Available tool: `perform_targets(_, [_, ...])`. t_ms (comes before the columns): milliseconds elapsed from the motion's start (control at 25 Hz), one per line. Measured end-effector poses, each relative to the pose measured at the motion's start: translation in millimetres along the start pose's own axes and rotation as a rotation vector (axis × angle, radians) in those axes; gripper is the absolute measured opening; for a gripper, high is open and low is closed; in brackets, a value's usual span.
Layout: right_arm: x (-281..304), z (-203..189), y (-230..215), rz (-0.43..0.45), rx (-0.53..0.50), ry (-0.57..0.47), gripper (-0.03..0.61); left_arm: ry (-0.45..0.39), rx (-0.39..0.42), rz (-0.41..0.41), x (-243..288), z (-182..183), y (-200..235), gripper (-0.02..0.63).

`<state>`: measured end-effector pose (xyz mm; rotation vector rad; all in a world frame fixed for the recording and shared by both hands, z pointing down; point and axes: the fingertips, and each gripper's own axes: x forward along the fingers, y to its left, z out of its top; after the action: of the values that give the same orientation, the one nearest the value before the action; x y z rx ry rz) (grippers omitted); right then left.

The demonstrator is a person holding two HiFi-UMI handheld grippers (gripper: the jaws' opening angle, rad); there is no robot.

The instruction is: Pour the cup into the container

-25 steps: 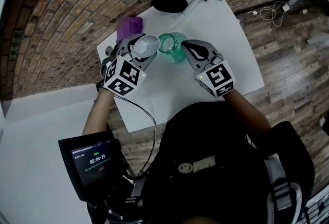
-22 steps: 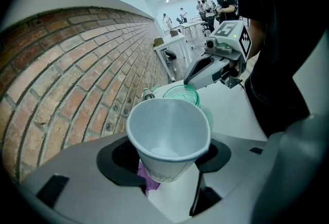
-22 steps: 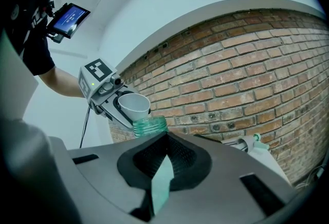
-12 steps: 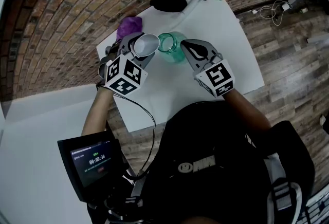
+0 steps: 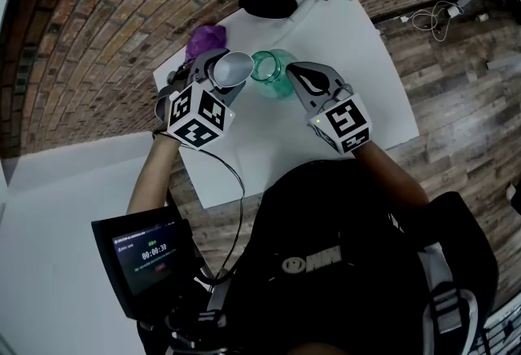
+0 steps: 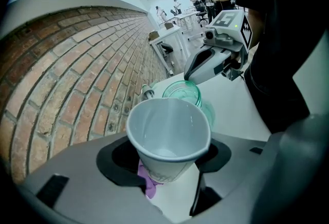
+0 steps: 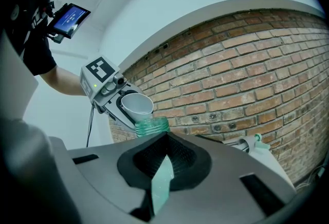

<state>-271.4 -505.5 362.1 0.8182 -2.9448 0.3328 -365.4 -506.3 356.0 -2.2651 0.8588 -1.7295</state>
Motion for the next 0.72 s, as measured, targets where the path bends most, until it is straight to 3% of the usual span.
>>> perform_targets(720, [-2.4,2.3,0.6,-0.004,0.004,-0.008,-0.005,0.029,0.033,-0.015,-2.4,2.4,0.0,0.285])
